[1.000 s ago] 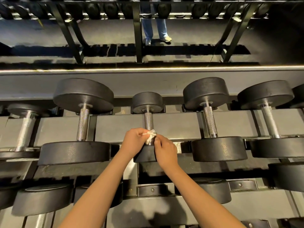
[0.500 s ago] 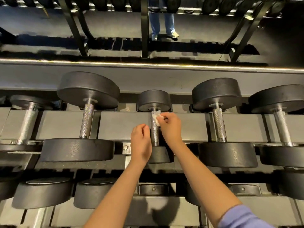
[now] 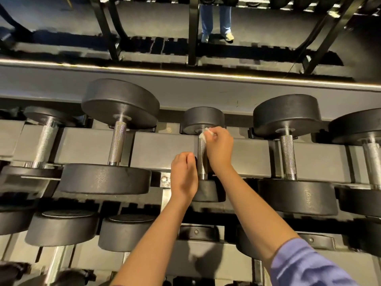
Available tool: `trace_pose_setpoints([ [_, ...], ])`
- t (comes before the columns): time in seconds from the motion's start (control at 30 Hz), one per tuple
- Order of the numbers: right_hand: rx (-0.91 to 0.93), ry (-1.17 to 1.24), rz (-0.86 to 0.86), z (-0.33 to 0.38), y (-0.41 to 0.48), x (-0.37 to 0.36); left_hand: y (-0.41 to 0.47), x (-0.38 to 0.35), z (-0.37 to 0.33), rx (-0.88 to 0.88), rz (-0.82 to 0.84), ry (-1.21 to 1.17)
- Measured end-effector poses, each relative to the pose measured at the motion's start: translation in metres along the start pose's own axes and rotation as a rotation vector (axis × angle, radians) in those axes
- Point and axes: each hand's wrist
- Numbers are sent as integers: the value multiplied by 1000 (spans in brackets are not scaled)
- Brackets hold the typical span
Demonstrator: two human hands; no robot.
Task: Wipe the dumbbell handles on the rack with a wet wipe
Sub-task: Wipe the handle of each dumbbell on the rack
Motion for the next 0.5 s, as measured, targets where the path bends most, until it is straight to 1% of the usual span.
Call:
trace_pose_setpoints([
  [0.03, -12, 18, -22, 2, -1, 0, 0, -1, 1, -14, -8, 21],
  [0.1, -18, 37, -10, 3, -8, 4, 0, 0, -1, -23, 3, -49],
  [0.2, 11, -81, 134, -5, -23, 16, 3, -2, 3, 12, -1, -79],
  [0.27, 10, -107, 176, -10, -27, 20, 1, -2, 2, -2, -14, -85],
  [0.5, -48, 20, 37, 7, 0, 8, 1, -3, 8, -54, -51, 105],
])
Point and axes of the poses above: each hand's wrist, its own y-axis towards the middle knuckle, its own x-axis out of the back of the hand, z = x × y, and after that the axes turned 10 degrees about y, right-handed
